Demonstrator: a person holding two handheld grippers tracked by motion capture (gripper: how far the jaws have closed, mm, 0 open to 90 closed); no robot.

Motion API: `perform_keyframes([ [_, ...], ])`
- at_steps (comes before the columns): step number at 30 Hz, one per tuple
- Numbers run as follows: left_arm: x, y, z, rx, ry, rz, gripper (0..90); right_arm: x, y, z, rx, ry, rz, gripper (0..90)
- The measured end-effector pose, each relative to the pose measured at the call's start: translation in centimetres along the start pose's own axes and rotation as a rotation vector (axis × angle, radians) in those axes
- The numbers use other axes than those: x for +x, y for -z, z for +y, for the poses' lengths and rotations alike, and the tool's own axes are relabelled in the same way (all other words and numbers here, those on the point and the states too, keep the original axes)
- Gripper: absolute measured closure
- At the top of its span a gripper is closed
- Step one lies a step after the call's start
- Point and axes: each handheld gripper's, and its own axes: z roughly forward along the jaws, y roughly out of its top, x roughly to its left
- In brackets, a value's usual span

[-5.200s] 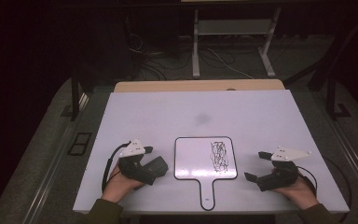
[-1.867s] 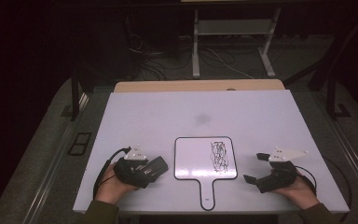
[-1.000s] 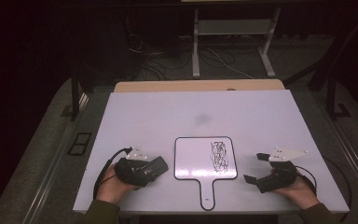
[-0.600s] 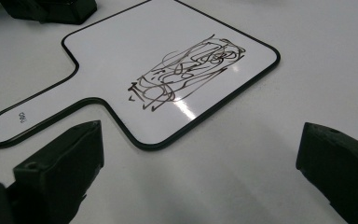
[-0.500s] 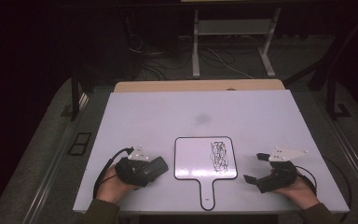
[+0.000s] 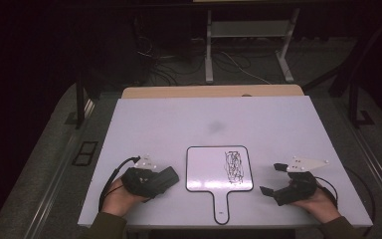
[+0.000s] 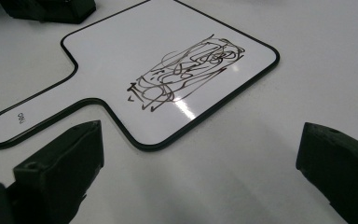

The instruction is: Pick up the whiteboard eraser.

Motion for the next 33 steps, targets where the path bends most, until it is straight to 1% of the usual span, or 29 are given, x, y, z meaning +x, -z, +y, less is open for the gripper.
perform_keyframes([
  [3, -0.1, 0.1, 0.1, 0.005, 0.005, 0.006, 39.1, 0.0, 0.0, 0.0, 0.001, -0.001, 0.001, 0.0],
  [4, -0.1, 0.1, 0.1, 0.002, 0.014, 0.007, 39.1, 0.0, 0.1, 0.0, 0.002, -0.001, 0.001, 0.0],
  [5, -0.1, 0.2, 0.1, -0.003, 0.014, 0.012, 39.1, 0.0, 0.1, 0.0, 0.002, -0.001, 0.001, 0.0],
  [6, -0.2, 0.3, 0.1, -0.012, 0.029, 0.018, 39.1, 0.0, 0.1, 0.0, 0.001, -0.001, 0.001, 0.0],
  [10, -0.3, 0.8, 0.2, -0.047, 0.032, 0.026, 39.2, 0.0, 0.1, 0.0, -0.002, -0.002, 0.000, 0.0],
  [12, -0.4, 0.9, 0.4, -0.054, 0.043, 0.020, 39.1, 0.0, 0.2, 0.0, -0.002, -0.002, 0.000, 0.0],
  [14, -0.3, 0.8, 0.5, -0.044, 0.046, 0.008, 39.1, 0.0, 0.1, 0.0, -0.002, -0.002, 0.001, 0.0],
  [15, -0.4, 0.7, 0.5, -0.048, 0.047, 0.019, 39.1, 0.0, 0.1, 0.0, -0.001, -0.001, 0.001, 0.0],
  [16, -0.4, 0.7, 0.5, -0.031, 0.040, 0.019, 39.1, 0.0, 0.1, 0.0, -0.001, -0.001, 0.001, 0.0],
  [17, -0.4, 0.6, 0.5, -0.030, 0.040, 0.019, 39.1, 0.0, 0.1, 0.0, -0.003, -0.001, 0.002, 0.0],
  [19, -0.5, 0.7, 0.6, -0.035, 0.031, 0.035, 39.2, 0.0, 0.1, 0.0, -0.003, -0.002, 0.001, 0.0],
  [20, -0.5, 0.8, 0.6, -0.047, 0.034, 0.041, 39.2, 0.0, 0.2, 0.0, -0.003, -0.003, 0.001, 0.0],
  [22, -0.5, 1.0, 0.8, -0.062, 0.048, 0.043, 39.3, 0.0, 0.2, 0.0, -0.004, -0.002, 0.002, 0.0],
  [23, -0.4, 1.1, 0.9, -0.058, 0.042, 0.047, 39.3, 0.0, 0.2, 0.0, -0.004, -0.002, 0.002, 0.0],
  [24, -0.5, 1.2, 1.0, -0.068, 0.043, 0.049, 39.3, 0.0, 0.2, 0.0, -0.005, -0.002, 0.001, 0.0],
  [26, -0.6, 1.2, 1.2, -0.069, 0.039, 0.054, 39.3, 0.0, 0.1, 0.0, -0.005, -0.003, 0.002, 0.0],
  [30, -0.8, 1.3, 1.7, -0.077, 0.032, 0.057, 39.3, 0.0, 0.1, 0.0, -0.008, -0.003, 0.003, 0.0],
  [33, -0.8, 1.4, 2.1, -0.087, 0.034, 0.049, 39.3, 0.0, 0.1, 0.0, -0.011, -0.006, 0.004, 0.0],
])
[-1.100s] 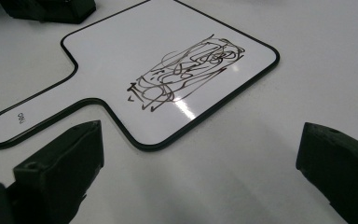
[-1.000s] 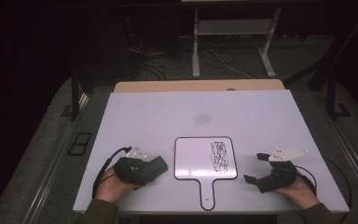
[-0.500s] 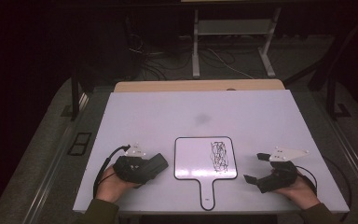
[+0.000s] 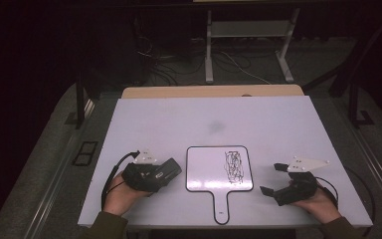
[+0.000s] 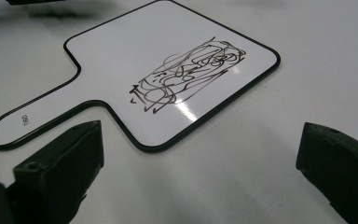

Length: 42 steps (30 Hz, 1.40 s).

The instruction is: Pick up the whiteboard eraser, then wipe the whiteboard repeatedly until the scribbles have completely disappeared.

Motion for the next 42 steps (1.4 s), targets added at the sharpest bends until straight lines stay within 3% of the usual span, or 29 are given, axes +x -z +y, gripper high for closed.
perform_keyframes([
  [22, -0.2, -0.6, 3.7, -0.031, -0.057, -0.041, 39.3, -0.1, 0.1, -0.1, -0.002, -0.007, 0.000, 0.0],
  [25, -0.1, -1.0, 4.2, -0.045, -0.047, -0.045, 39.3, -0.1, 0.0, 0.0, -0.004, -0.010, 0.002, 0.0],
  [42, -0.8, -3.1, 6.6, -0.018, -0.105, -0.082, 39.3, -0.2, 0.1, -0.1, -0.004, -0.017, -0.001, 0.0],
])
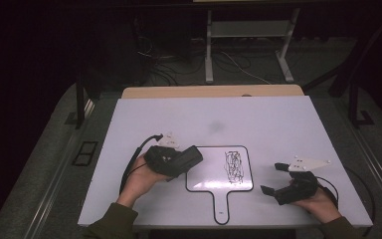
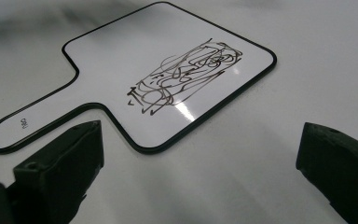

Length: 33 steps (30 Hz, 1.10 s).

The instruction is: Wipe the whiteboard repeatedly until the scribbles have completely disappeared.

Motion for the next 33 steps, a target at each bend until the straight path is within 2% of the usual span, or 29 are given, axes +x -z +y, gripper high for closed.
perform_keyframes([
  [13, -0.5, -2.4, 2.8, 0.012, -0.054, -0.014, 39.3, -0.1, 0.0, -0.1, 0.001, 0.001, 0.000, 0.0],
  [28, -0.6, -5.4, 5.2, 0.013, -0.077, -0.049, 39.3, 0.0, -0.1, -0.1, 0.004, -0.008, 0.005, 0.0],
  [33, -0.7, -6.5, 6.0, 0.019, -0.085, -0.046, 39.3, -0.1, -0.1, -0.1, 0.000, -0.004, 0.004, 0.0],
])
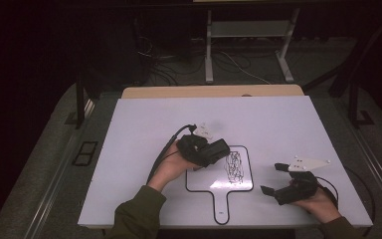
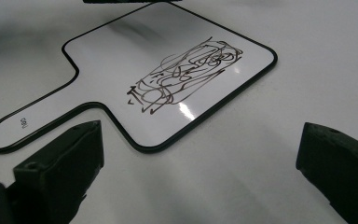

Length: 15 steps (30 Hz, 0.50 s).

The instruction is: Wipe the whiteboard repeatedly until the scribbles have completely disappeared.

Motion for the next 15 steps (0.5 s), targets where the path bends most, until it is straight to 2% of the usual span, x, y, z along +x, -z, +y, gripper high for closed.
perform_keyframes([
  [7, 0.2, -1.6, 1.3, 0.015, 0.015, -0.017, 39.3, -0.1, 0.0, 0.0, -0.001, -0.002, 0.000, 0.0],
  [12, 0.4, -2.8, 2.3, 0.020, 0.012, -0.025, 39.3, -0.1, 0.1, 0.0, -0.002, -0.006, 0.000, 0.0],
  [15, 0.5, -3.4, 2.8, 0.034, -0.006, -0.021, 39.3, -0.1, 0.0, 0.0, -0.006, -0.008, -0.002, 0.0],
])
